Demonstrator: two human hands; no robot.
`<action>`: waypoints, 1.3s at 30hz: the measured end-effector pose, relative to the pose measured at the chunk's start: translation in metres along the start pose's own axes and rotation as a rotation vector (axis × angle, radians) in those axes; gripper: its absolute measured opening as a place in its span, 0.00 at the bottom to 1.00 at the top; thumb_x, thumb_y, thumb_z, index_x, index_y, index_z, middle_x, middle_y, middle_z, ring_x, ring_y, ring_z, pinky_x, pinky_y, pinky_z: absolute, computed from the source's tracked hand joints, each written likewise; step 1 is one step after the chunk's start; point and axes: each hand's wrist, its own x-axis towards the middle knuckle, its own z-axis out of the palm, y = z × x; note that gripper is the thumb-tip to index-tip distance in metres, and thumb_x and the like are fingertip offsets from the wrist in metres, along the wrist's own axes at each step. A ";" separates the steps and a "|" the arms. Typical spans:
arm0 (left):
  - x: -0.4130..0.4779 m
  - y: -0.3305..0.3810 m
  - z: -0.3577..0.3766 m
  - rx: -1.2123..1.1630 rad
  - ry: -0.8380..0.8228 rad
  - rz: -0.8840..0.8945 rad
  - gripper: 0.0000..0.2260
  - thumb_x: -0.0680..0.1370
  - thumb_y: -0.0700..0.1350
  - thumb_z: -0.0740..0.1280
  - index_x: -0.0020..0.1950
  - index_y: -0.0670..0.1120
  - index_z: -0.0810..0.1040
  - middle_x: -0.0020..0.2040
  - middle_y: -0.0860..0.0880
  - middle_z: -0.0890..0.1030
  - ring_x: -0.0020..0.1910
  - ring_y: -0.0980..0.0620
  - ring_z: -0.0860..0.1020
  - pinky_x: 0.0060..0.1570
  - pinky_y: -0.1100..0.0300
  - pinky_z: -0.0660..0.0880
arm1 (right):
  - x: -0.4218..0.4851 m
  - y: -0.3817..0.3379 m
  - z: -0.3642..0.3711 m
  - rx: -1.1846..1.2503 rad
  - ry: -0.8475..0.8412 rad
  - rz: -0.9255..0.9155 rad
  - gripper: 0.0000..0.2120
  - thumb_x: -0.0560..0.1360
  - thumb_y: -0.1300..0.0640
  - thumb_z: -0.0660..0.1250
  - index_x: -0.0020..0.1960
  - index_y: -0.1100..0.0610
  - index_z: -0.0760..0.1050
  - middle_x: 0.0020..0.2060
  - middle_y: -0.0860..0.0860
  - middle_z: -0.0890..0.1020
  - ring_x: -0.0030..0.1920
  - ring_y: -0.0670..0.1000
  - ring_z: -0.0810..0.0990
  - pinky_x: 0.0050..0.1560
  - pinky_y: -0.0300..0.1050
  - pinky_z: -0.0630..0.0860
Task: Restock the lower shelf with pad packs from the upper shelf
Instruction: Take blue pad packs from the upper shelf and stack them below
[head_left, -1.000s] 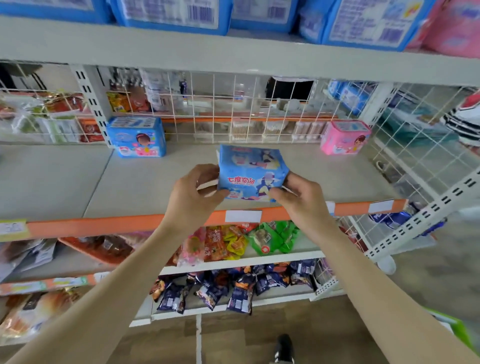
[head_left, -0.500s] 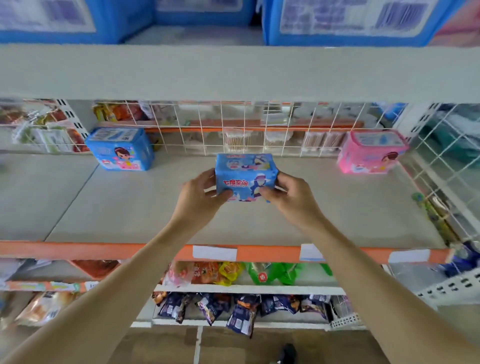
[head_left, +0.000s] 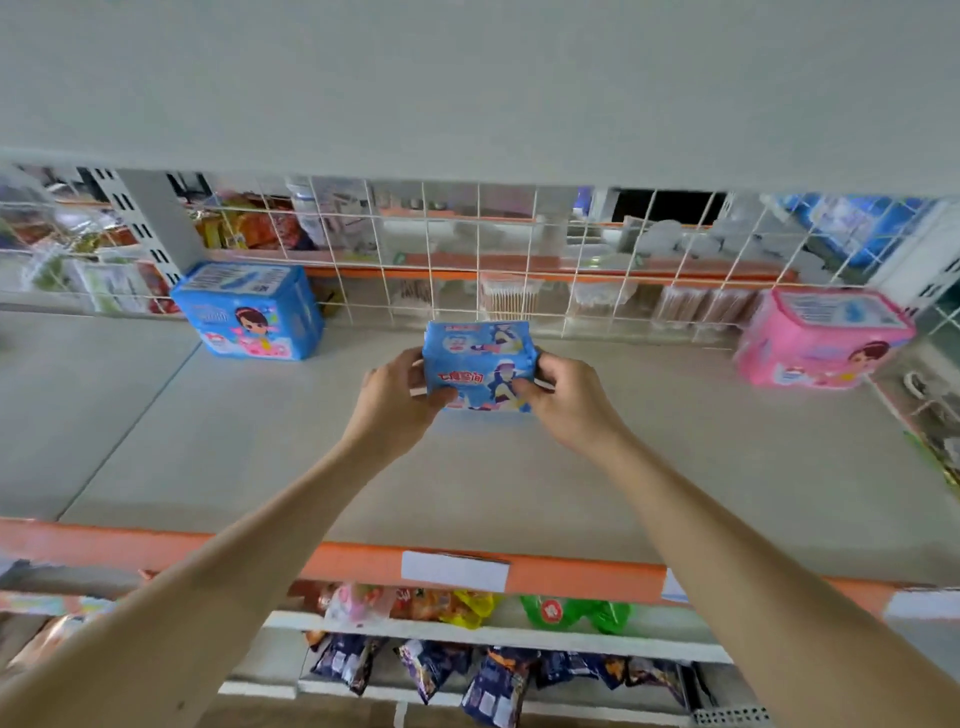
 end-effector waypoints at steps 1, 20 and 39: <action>0.007 -0.005 -0.002 -0.007 -0.012 -0.001 0.21 0.75 0.42 0.75 0.67 0.46 0.76 0.52 0.56 0.83 0.49 0.58 0.82 0.43 0.65 0.78 | 0.006 0.002 0.006 -0.016 0.010 0.004 0.08 0.78 0.62 0.69 0.56 0.60 0.82 0.47 0.49 0.85 0.47 0.43 0.81 0.47 0.34 0.75; 0.094 -0.045 -0.001 -0.090 0.022 0.088 0.23 0.73 0.43 0.77 0.67 0.46 0.76 0.59 0.48 0.84 0.54 0.53 0.83 0.54 0.56 0.82 | 0.079 0.024 0.046 -0.089 0.164 0.014 0.08 0.78 0.58 0.70 0.53 0.61 0.82 0.48 0.54 0.86 0.47 0.52 0.84 0.48 0.50 0.80; 0.033 -0.052 -0.012 0.516 0.082 0.315 0.30 0.77 0.65 0.62 0.74 0.50 0.65 0.75 0.49 0.65 0.72 0.47 0.66 0.55 0.45 0.79 | 0.017 0.001 0.032 -0.421 0.153 -0.009 0.40 0.76 0.35 0.60 0.81 0.48 0.50 0.81 0.47 0.51 0.81 0.53 0.44 0.79 0.50 0.44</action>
